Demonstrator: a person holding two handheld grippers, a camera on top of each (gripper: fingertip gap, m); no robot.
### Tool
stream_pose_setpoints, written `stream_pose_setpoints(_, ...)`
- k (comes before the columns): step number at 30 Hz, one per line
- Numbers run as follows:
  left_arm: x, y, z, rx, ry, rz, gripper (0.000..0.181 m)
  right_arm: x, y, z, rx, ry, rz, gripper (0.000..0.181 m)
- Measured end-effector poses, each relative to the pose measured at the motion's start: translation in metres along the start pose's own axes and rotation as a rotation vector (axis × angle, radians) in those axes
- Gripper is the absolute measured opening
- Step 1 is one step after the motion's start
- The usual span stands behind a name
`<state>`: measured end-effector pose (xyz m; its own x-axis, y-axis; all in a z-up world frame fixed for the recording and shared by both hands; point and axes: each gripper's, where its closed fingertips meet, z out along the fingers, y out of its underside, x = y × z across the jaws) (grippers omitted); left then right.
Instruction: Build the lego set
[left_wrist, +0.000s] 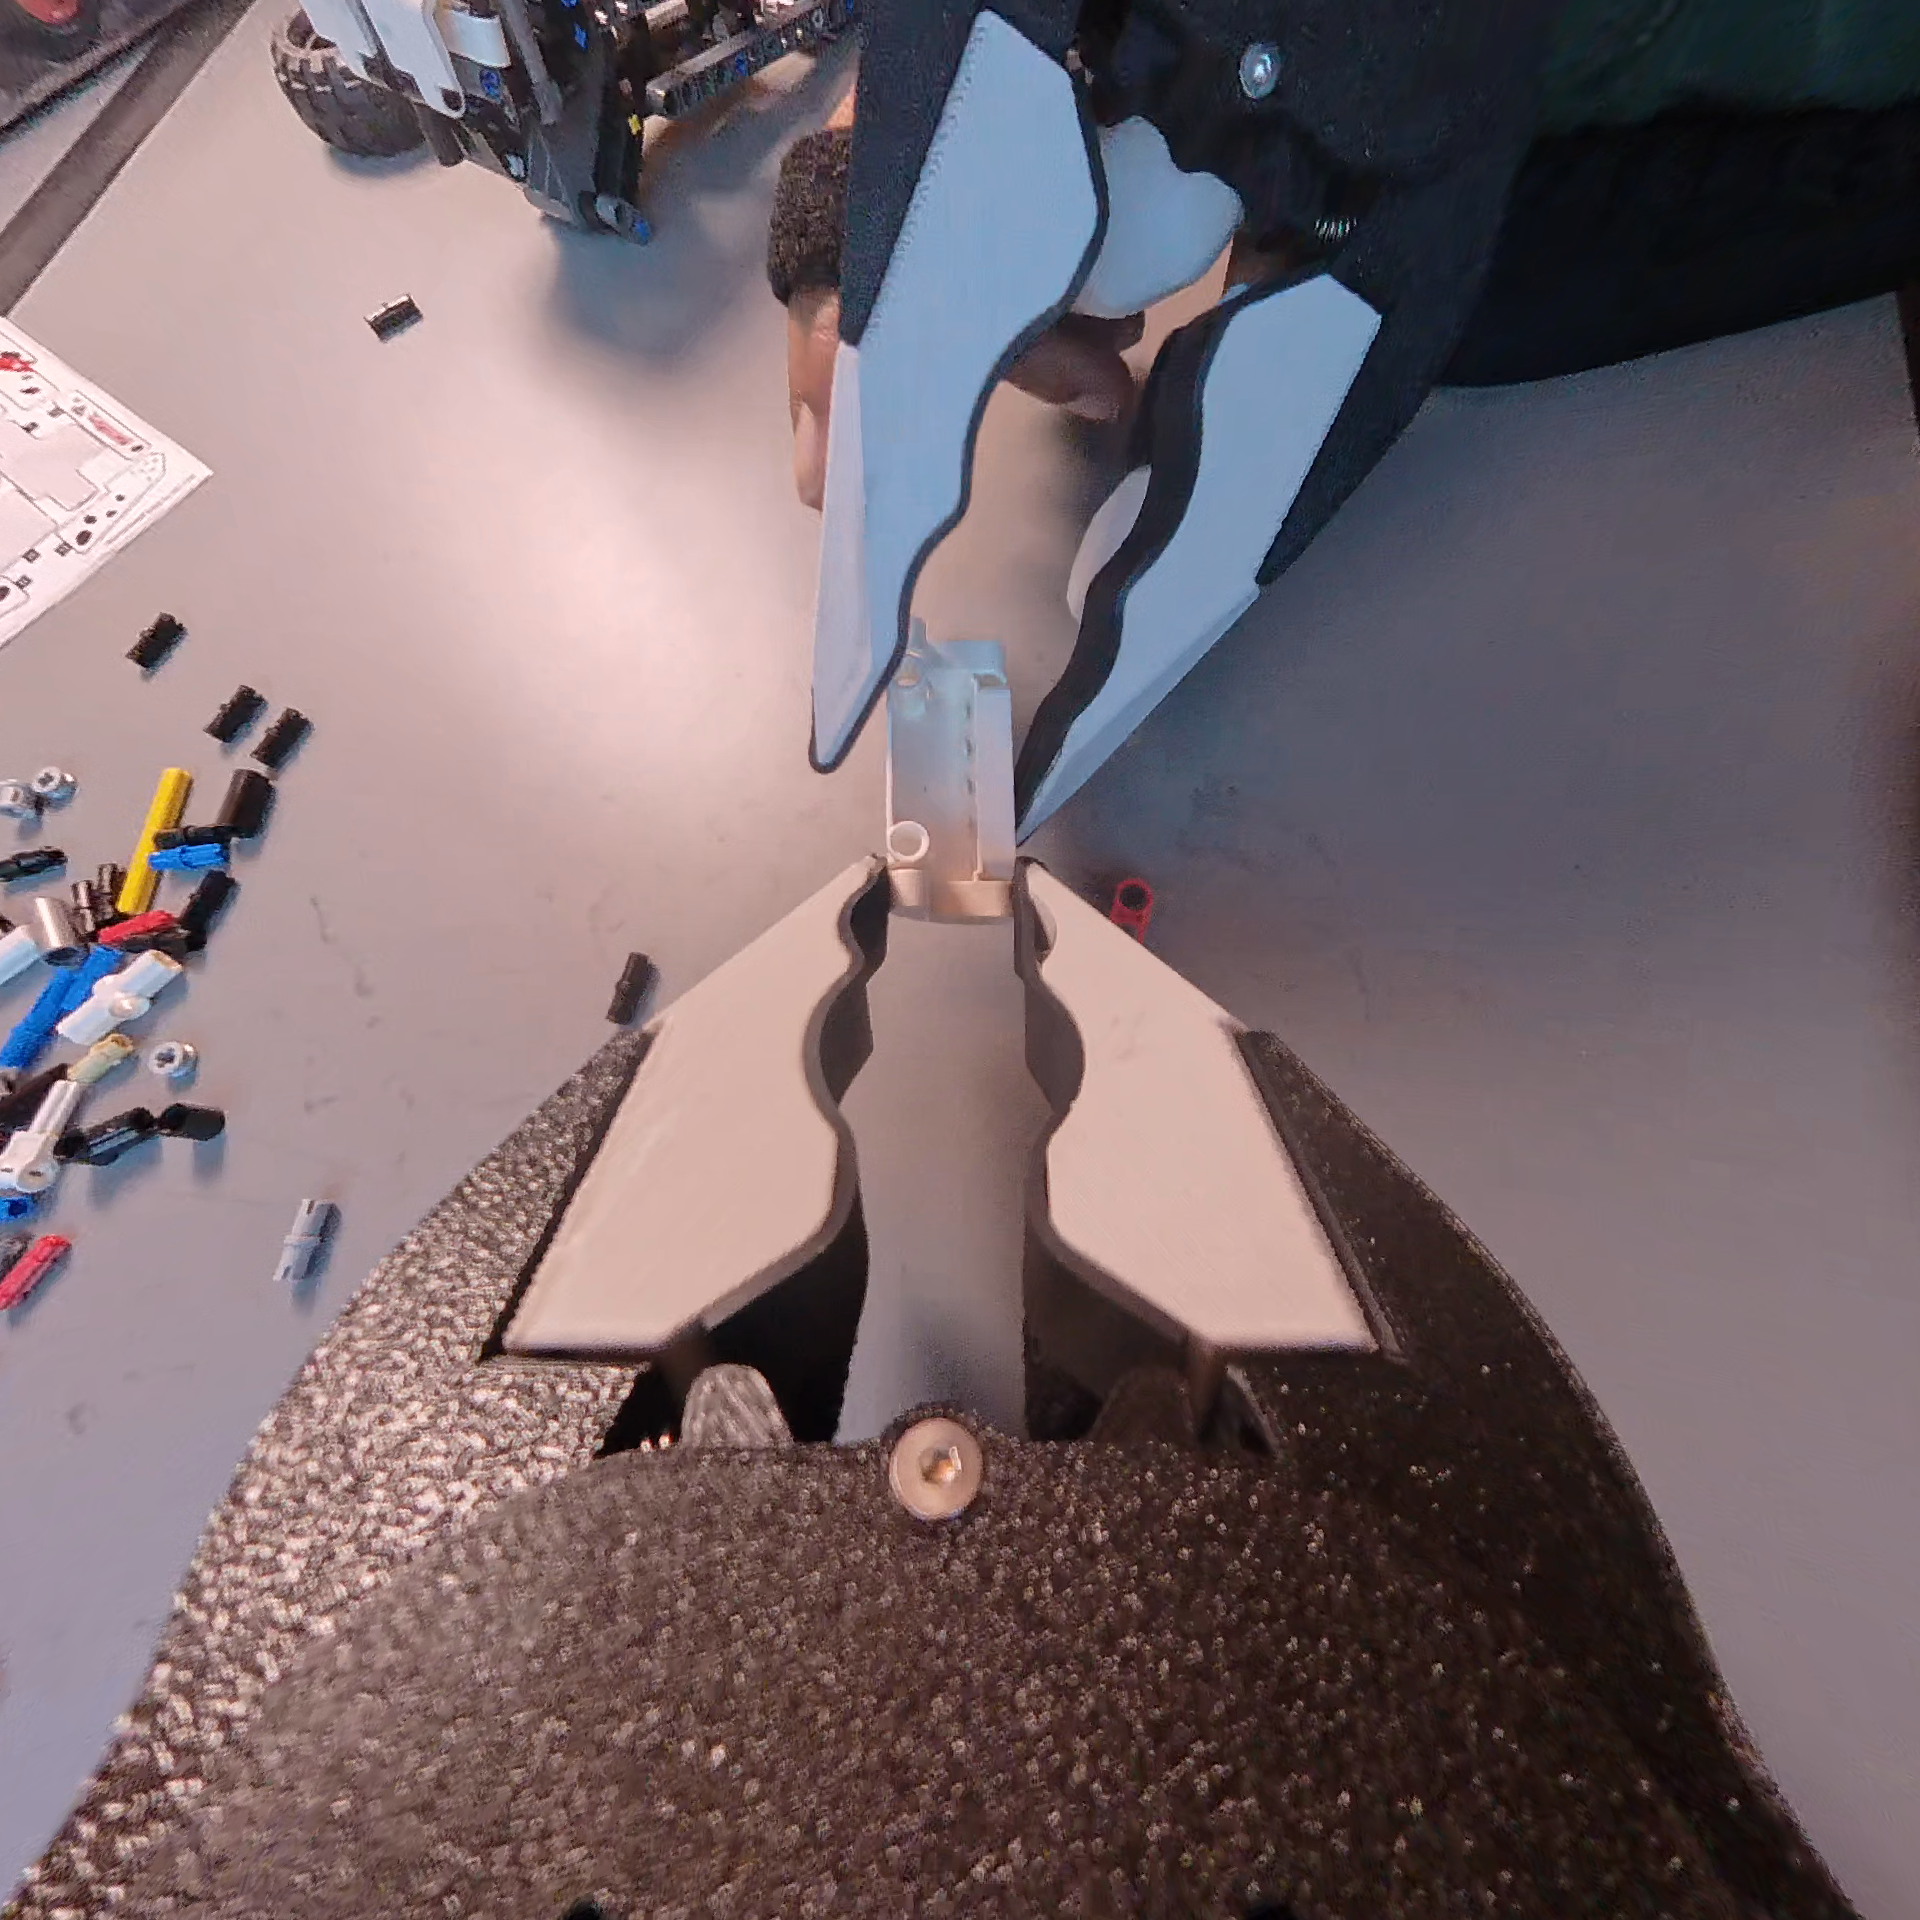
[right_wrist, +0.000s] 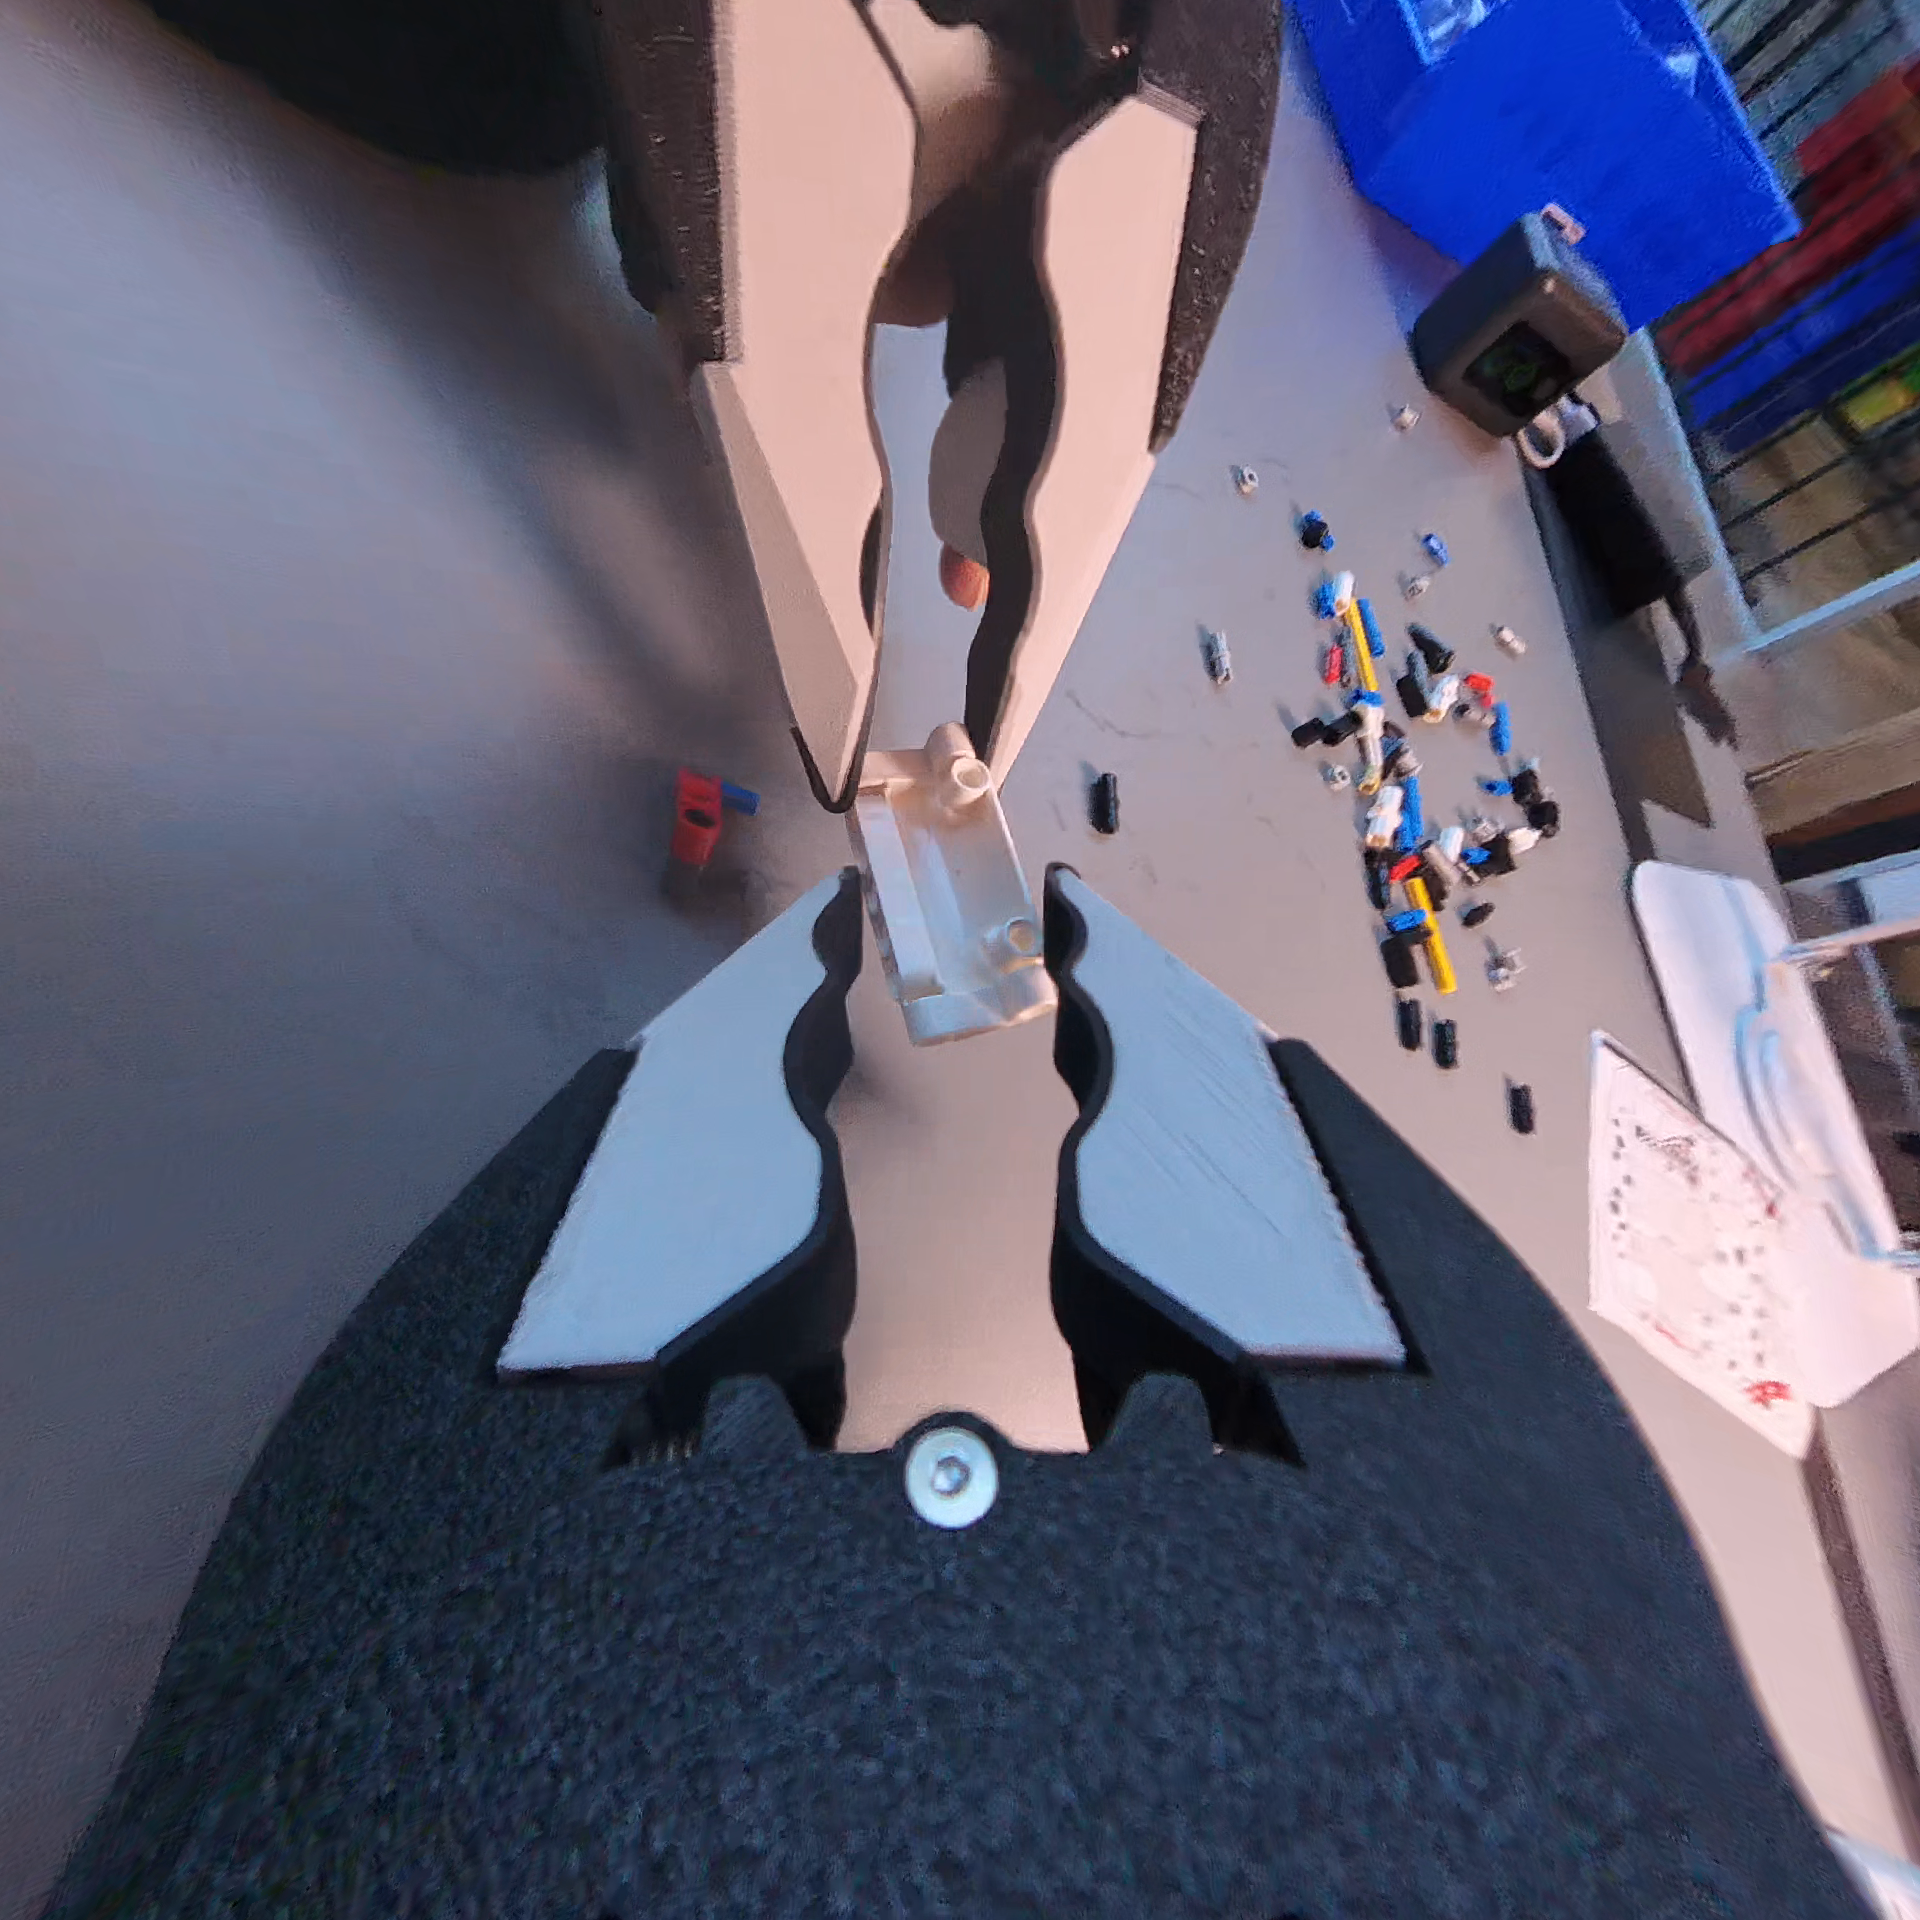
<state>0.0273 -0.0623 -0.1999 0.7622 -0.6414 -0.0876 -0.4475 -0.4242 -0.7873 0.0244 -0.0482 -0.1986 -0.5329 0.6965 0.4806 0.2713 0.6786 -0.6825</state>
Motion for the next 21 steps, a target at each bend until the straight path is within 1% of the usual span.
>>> stream_pose_setpoints(1,0.001,-0.001,-0.001,0.016,0.011,-0.012,0.023,-0.001,-0.001,0.000,0.001,-0.001,-0.026,0.034)
stream_pose_setpoints(2,0.003,-0.005,-0.004,0.047,0.029,-0.033,0.023,-0.001,-0.003,-0.002,0.021,-0.017,-0.006,0.033)
stream_pose_setpoints(4,0.006,-0.022,-0.016,0.160,0.090,-0.096,0.025,0.001,-0.011,-0.012,0.111,-0.082,0.131,0.033)
stream_pose_setpoints(5,0.005,-0.031,-0.025,0.218,0.111,-0.124,0.030,0.005,-0.015,-0.020,0.180,-0.115,0.217,0.032)
stream_pose_setpoints(7,0.002,-0.045,-0.042,0.321,0.136,-0.159,0.033,0.012,-0.031,-0.044,0.376,-0.225,0.410,0.032)
stream_pose_setpoints(9,-0.002,-0.050,-0.052,0.371,0.137,-0.183,0.033,0.025,-0.048,-0.073,0.592,-0.327,0.580,0.032)
stream_pose_setpoints(11,-0.002,-0.047,-0.052,0.360,0.133,-0.184,0.032,0.034,-0.059,-0.094,0.729,-0.386,0.657,0.032)
stream_pose_setpoints(13,0.001,-0.042,-0.046,0.325,0.133,-0.170,0.032,0.036,-0.066,-0.104,0.800,-0.427,0.687,0.032)
stream_pose_setpoints(16,0.007,-0.036,-0.037,0.279,0.146,-0.158,0.031,0.036,-0.072,-0.110,0.850,-0.472,0.712,0.032)
stream_pose_setpoints(21,0.007,-0.032,-0.032,0.262,0.146,-0.177,0.029,0.042,-0.073,-0.118,0.894,-0.509,0.785,0.032)
